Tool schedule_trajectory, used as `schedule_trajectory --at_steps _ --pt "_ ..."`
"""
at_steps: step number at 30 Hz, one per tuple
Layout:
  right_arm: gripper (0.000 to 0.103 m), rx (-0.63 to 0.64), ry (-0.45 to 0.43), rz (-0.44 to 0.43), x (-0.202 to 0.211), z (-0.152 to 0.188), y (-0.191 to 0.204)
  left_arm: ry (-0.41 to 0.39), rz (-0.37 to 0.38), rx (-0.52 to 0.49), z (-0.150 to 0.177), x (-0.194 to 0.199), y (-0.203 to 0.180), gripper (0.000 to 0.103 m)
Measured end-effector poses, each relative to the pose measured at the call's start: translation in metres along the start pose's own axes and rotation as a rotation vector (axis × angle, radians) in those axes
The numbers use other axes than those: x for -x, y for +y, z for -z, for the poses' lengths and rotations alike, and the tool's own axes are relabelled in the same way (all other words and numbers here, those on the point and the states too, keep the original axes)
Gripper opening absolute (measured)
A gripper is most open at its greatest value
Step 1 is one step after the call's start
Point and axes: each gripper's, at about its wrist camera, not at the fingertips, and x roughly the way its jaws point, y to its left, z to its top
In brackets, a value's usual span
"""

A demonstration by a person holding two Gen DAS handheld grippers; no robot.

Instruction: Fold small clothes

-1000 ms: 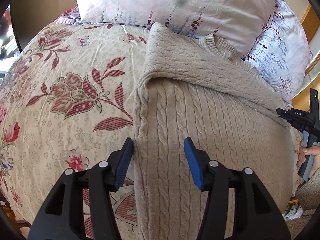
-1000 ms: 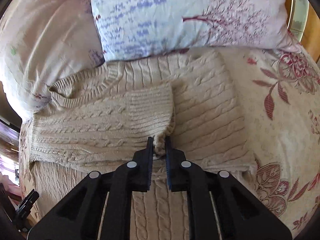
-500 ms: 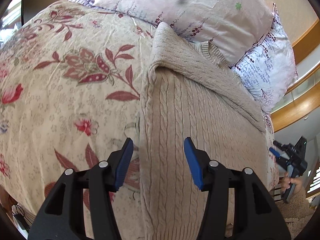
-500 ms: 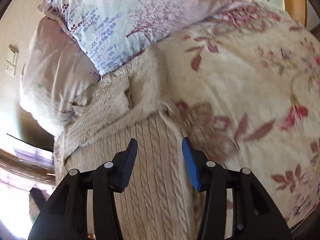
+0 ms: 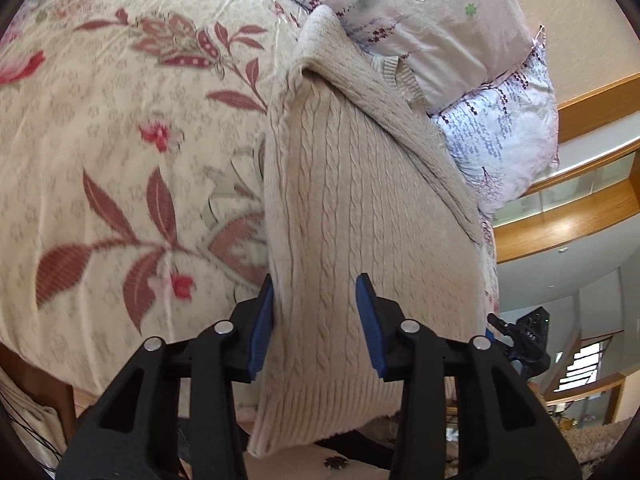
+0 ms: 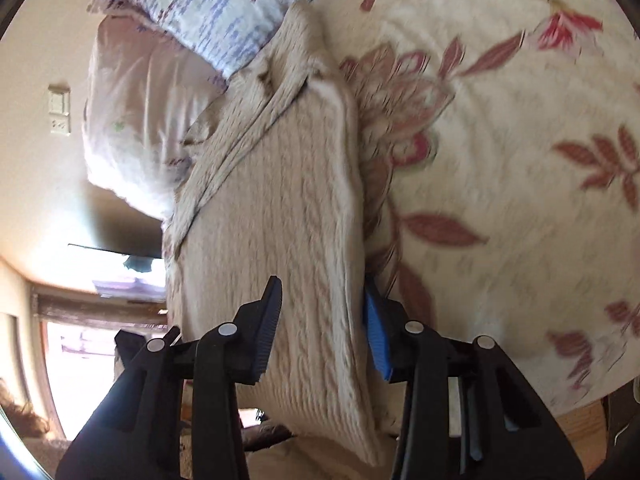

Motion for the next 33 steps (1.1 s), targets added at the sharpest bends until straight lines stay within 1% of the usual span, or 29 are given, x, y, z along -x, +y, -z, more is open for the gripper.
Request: schedule_trajectory --at_steps 1,4,7,10,13,14,15,16,17,19,20,22,25,29,33 --pt "0.037 0.001 0.017 -0.013 -0.001 0.005 0.0 0.006 0.009 0.002 0.003 0.0 0.0 0.035" --pt "0.035 0.013 0.06 -0.042 -0.004 0.017 -0.001 0.024 0.043 0.004 0.016 0.002 0.0 0.029" --pt "0.03 0.04 0.112 -0.072 -0.005 0.031 0.003 0.041 0.065 0.005 0.028 0.003 -0.002 0.028" --pt "0.029 0.078 0.167 -0.065 -0.008 0.044 0.007 0.057 0.071 0.009 0.038 0.003 -0.003 0.028" --pt "0.028 0.096 0.194 -0.066 -0.011 0.051 0.01 0.061 0.074 0.019 0.043 0.003 -0.003 0.025" --pt "0.028 0.101 0.198 -0.068 -0.011 0.053 0.011 0.063 0.072 0.018 0.044 0.003 -0.004 0.022" --pt "0.024 0.106 0.203 -0.068 -0.011 0.053 0.01 0.067 0.067 0.013 0.045 0.002 -0.006 0.019" --pt "0.016 0.123 0.206 -0.062 -0.011 0.054 0.013 0.072 0.055 0.002 0.046 0.002 -0.007 0.01" --pt "0.011 0.145 0.208 -0.058 -0.012 0.055 0.015 0.079 0.039 -0.02 0.047 0.002 -0.011 0.007" --pt "0.009 0.203 0.182 -0.046 -0.009 0.055 0.023 0.067 0.009 -0.071 0.047 0.005 -0.018 0.006" --pt "0.008 0.232 0.154 -0.043 -0.005 0.055 0.029 0.059 0.009 -0.084 0.045 0.007 -0.02 0.006" --pt "0.008 0.276 0.08 -0.043 0.006 0.05 0.038 0.019 0.02 -0.099 0.037 0.014 -0.024 0.006" --pt "0.008 0.335 -0.038 -0.028 0.021 0.036 0.055 -0.044 0.022 -0.112 0.022 0.024 -0.029 0.006" --pt "0.008 0.403 -0.155 0.014 0.036 0.022 0.075 -0.134 0.029 -0.107 -0.003 0.037 -0.035 0.006" --pt "0.008 0.439 -0.264 0.061 0.043 0.009 0.096 -0.204 0.033 -0.107 -0.029 0.046 -0.045 0.006"
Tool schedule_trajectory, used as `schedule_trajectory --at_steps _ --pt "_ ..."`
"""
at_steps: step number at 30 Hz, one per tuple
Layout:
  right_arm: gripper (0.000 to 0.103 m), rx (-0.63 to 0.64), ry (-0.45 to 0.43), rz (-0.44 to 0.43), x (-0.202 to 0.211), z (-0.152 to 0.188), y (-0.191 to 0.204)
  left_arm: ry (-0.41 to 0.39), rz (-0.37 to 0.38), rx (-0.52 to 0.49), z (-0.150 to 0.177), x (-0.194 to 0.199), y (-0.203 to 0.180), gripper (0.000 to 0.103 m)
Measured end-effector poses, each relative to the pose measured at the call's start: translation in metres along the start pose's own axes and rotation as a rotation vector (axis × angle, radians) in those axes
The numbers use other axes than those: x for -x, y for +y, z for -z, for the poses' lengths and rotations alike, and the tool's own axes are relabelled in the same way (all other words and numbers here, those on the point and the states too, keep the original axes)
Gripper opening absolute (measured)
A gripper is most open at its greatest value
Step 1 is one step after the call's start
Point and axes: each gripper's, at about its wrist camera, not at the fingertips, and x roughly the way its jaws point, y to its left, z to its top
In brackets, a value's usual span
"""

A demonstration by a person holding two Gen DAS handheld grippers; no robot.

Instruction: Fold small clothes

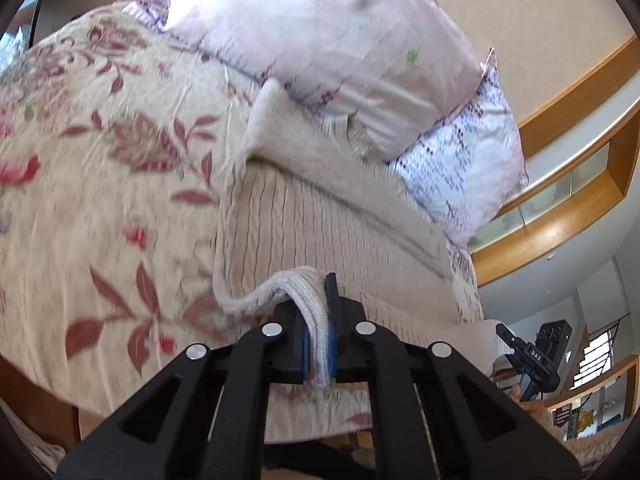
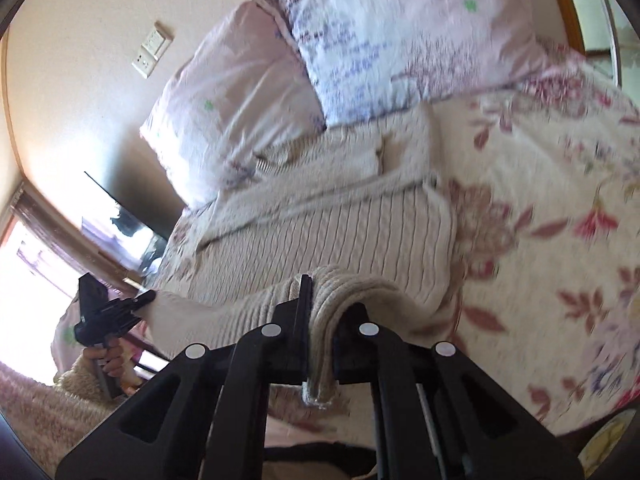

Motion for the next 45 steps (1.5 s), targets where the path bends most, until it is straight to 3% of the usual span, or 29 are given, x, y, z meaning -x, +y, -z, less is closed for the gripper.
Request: schedule_trajectory --at_steps 7,22,30,34,42,45 --pt "0.008 0.067 -0.124 0.073 -0.004 -0.036 0.015 -0.075 0.003 -0.044 -0.049 -0.007 -0.022 0.006" --pt "0.008 0.084 -0.227 0.133 -0.05 -0.105 0.011 -0.135 -0.057 -0.081 -0.139 -0.069 -0.05 0.006" --pt "0.008 -0.095 -0.205 0.131 -0.096 -0.128 -0.031 -0.097 -0.118 -0.04 -0.17 -0.131 -0.043 0.006" --pt "0.008 -0.185 -0.145 0.16 -0.126 -0.134 -0.052 -0.055 -0.157 0.015 -0.173 -0.159 -0.029 0.006" --pt "0.009 -0.319 -0.069 0.198 -0.156 -0.145 -0.073 -0.021 -0.16 0.155 -0.17 -0.184 -0.003 0.006" --pt "0.017 -0.392 -0.033 0.211 -0.164 -0.145 -0.083 -0.012 -0.152 0.186 -0.171 -0.189 0.001 0.007"
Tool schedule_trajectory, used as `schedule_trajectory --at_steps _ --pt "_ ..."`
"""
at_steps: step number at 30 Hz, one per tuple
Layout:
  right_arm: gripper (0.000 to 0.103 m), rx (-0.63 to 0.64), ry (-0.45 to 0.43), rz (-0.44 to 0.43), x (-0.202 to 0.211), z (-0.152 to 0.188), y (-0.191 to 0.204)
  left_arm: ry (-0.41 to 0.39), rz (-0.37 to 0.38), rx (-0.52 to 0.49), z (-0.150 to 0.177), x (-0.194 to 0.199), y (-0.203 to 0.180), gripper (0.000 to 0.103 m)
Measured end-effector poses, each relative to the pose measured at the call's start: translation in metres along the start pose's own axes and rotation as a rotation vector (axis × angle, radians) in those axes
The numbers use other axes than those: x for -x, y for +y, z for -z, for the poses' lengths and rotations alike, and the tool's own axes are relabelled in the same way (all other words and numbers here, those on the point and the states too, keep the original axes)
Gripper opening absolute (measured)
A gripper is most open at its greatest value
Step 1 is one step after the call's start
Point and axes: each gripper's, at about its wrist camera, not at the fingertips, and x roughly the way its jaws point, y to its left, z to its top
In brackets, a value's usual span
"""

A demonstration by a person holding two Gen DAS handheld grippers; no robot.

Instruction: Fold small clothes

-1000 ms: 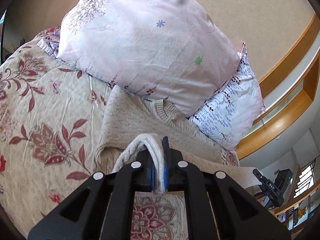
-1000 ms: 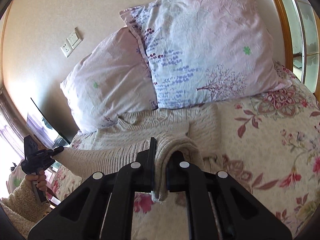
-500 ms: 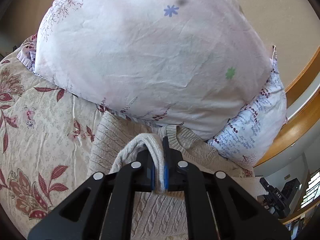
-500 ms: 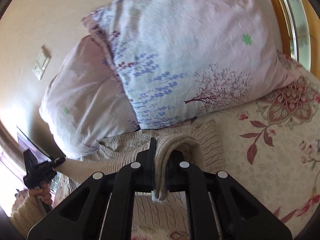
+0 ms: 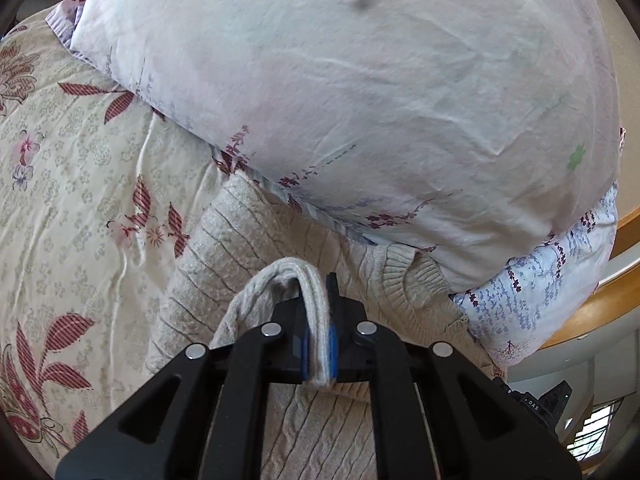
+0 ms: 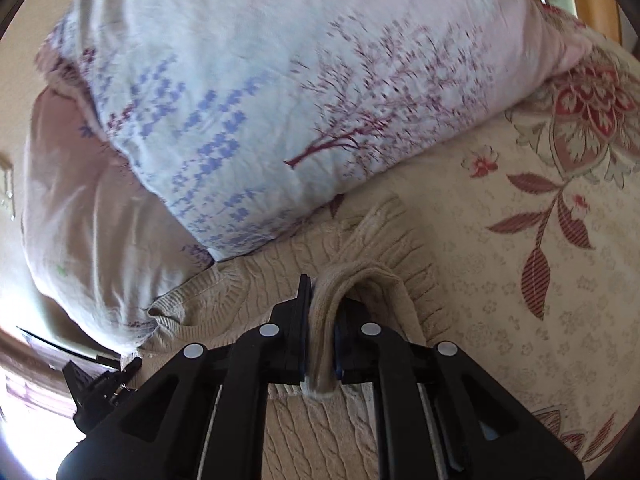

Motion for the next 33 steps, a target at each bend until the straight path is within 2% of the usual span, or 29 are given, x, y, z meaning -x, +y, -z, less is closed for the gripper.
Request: schedule_trajectory --at_steps 1,2,3,4,5,6,7,8,12,14,19,21,23,24,27,30,32,33 --pt "0.027 -0.026 0.008 0.003 -0.002 -0.001 -0.003 0.002 -0.001 0.005 0.0 -0.001 -0.001 0.009" --pt "0.034 -0.046 0.008 0.0 -0.002 -0.001 -0.005 0.005 -0.002 0.006 -0.001 -0.002 -0.001 0.018" --pt "0.046 -0.059 0.005 -0.005 -0.001 -0.002 -0.005 0.01 0.011 0.002 -0.001 -0.003 -0.004 0.024" --pt "0.057 -0.067 -0.006 -0.019 0.003 -0.004 -0.005 0.012 0.023 -0.005 -0.001 -0.003 -0.007 0.037" --pt "0.062 -0.067 -0.019 -0.027 0.006 -0.005 -0.004 0.008 0.026 -0.016 -0.002 -0.001 -0.01 0.048" --pt "0.067 -0.062 -0.035 -0.028 0.011 -0.006 -0.003 -0.001 0.026 -0.034 -0.002 0.001 -0.013 0.052" --pt "0.067 -0.054 -0.056 -0.033 0.017 -0.008 -0.002 -0.008 0.02 -0.052 -0.003 0.004 -0.017 0.059" --pt "0.067 -0.048 -0.068 -0.039 0.023 -0.009 -0.002 -0.015 0.01 -0.068 -0.004 0.008 -0.019 0.062" --pt "0.065 0.002 -0.091 -0.011 0.043 -0.006 -0.007 -0.034 -0.021 -0.146 -0.001 0.027 -0.018 0.061" --pt "0.056 0.049 -0.083 0.029 0.05 0.001 -0.012 -0.037 -0.046 -0.194 0.004 0.035 -0.016 0.059" --pt "0.045 0.134 -0.03 0.093 0.059 0.024 -0.024 -0.01 -0.163 -0.365 0.024 0.044 -0.013 0.046" --pt "0.041 0.177 -0.012 0.11 0.058 0.032 -0.025 0.011 -0.194 -0.406 0.032 0.043 -0.011 0.045" --pt "0.038 0.216 0.009 0.127 0.056 0.039 -0.025 0.029 -0.207 -0.416 0.037 0.042 -0.006 0.042" --pt "0.032 0.228 0.019 0.132 0.055 0.042 -0.025 0.037 -0.211 -0.416 0.04 0.042 -0.004 0.041" --pt "0.028 0.259 0.036 0.161 0.048 0.048 -0.022 0.06 -0.226 -0.412 0.046 0.039 -0.001 0.035" --pt "0.016 0.279 0.036 0.176 0.044 0.05 -0.019 0.07 -0.238 -0.414 0.051 0.036 0.0 0.027" --pt "0.013 0.291 0.033 0.173 0.044 0.051 -0.017 0.075 -0.228 -0.404 0.051 0.036 0.0 0.013" --pt "0.012 0.29 0.03 0.17 0.044 0.05 -0.016 0.08 -0.216 -0.393 0.051 0.036 0.0 0.01"
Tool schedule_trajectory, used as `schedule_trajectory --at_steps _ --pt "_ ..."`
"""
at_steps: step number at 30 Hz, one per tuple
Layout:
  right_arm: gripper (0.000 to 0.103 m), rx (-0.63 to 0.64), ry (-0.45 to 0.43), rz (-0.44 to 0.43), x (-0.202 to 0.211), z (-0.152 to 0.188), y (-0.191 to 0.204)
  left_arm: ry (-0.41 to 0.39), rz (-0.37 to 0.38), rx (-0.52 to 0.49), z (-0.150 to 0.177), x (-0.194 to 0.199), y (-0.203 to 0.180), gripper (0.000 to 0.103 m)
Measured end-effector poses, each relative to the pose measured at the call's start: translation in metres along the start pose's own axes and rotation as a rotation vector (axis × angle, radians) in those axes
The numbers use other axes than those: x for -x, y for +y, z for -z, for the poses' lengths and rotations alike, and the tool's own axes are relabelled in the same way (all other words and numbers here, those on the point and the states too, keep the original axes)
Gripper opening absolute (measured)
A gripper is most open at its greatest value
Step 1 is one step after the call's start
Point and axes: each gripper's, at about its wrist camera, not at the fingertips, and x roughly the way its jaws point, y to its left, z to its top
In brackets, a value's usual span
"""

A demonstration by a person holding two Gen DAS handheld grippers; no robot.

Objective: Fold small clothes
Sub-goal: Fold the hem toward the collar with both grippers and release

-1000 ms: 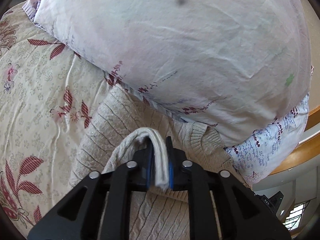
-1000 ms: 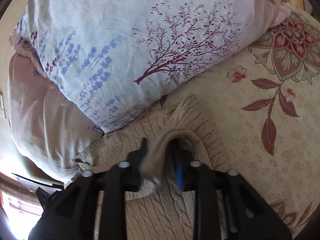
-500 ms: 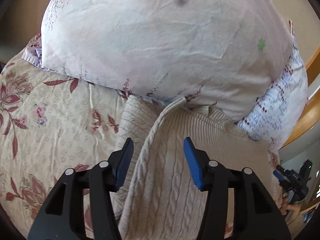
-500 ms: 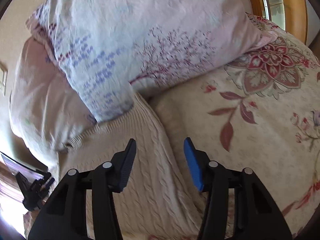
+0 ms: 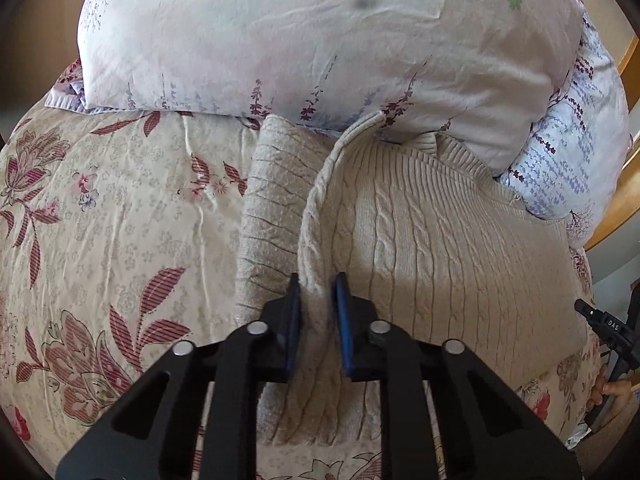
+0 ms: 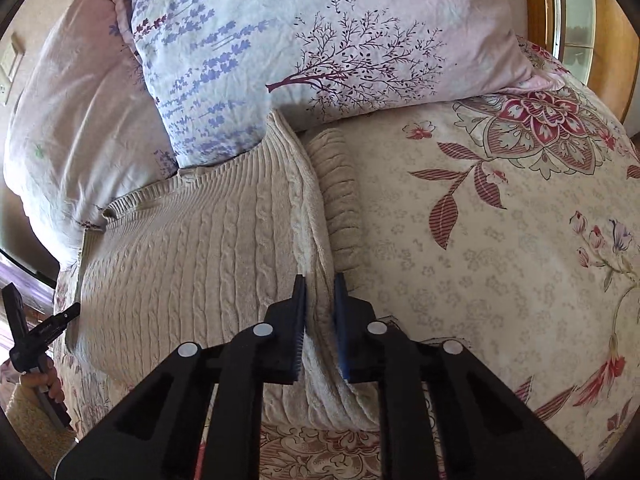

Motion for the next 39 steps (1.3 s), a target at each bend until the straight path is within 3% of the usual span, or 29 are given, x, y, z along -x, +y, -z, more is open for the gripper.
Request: schedule_trajectory --at_steps 10,15,23,28,30,32,33,35,39 --pt "0.01 -0.055 -0.056 -0.043 0.036 0.007 -0.004 -0.031 0.077 0.025 -0.003 0.028 0.015 0.006" --pt "0.01 -0.055 -0.018 0.045 0.02 0.01 -0.008 0.001 0.054 0.039 0.0 0.013 0.02 0.007" --pt "0.011 0.011 0.001 0.11 0.002 0.006 0.001 -0.005 0.04 0.044 0.01 0.006 0.02 0.008" --pt "0.011 -0.001 0.006 0.111 0.005 0.007 0.003 -0.044 0.007 0.02 0.007 0.015 0.014 0.019" --pt "0.014 0.002 0.002 0.118 0.009 0.008 0.004 -0.088 -0.027 -0.01 0.007 0.025 0.009 0.033" --pt "0.023 -0.01 -0.028 0.123 0.016 0.006 0.008 -0.135 -0.065 -0.048 0.006 0.036 0.001 0.049" --pt "0.029 -0.008 -0.057 0.125 0.022 0.006 0.012 -0.166 -0.077 -0.074 0.007 0.042 -0.004 0.05" --pt "0.032 0.022 -0.112 0.104 0.031 0.006 0.022 -0.2 -0.068 -0.121 0.008 0.048 -0.014 0.055" --pt "0.032 0.118 -0.074 0.064 0.019 0.005 0.047 -0.159 -0.045 -0.194 0.012 0.037 -0.033 0.056"
